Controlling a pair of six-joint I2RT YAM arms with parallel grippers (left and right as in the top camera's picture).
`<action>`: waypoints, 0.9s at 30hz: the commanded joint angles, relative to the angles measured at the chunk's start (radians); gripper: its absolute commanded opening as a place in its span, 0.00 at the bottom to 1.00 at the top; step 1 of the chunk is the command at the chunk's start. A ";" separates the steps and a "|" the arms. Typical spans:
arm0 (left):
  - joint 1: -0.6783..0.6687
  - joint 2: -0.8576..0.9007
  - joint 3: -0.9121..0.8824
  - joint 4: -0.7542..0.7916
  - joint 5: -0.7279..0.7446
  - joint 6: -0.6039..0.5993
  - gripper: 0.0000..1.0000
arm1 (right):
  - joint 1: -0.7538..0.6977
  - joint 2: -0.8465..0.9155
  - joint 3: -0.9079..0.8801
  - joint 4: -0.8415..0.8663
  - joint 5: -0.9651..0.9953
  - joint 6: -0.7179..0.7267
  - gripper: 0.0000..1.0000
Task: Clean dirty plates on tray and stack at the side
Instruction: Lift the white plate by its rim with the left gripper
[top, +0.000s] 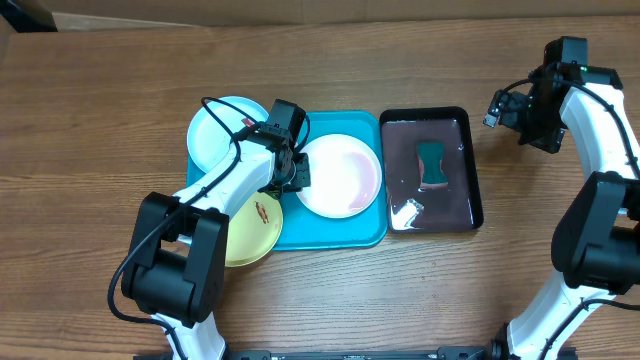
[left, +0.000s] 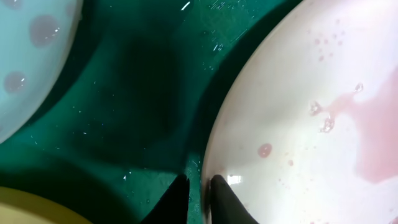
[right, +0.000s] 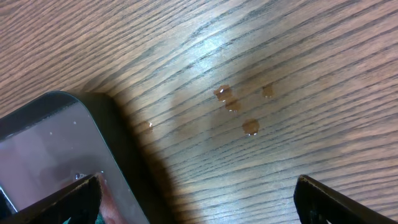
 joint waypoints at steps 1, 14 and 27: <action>-0.003 0.000 -0.016 0.005 -0.014 -0.008 0.12 | -0.003 -0.024 0.014 0.002 -0.002 0.003 1.00; 0.048 -0.009 0.103 -0.082 -0.006 -0.004 0.04 | -0.003 -0.024 0.014 0.002 -0.002 0.003 1.00; 0.069 -0.012 0.428 -0.269 -0.006 0.109 0.04 | -0.003 -0.024 0.014 0.003 -0.002 0.003 1.00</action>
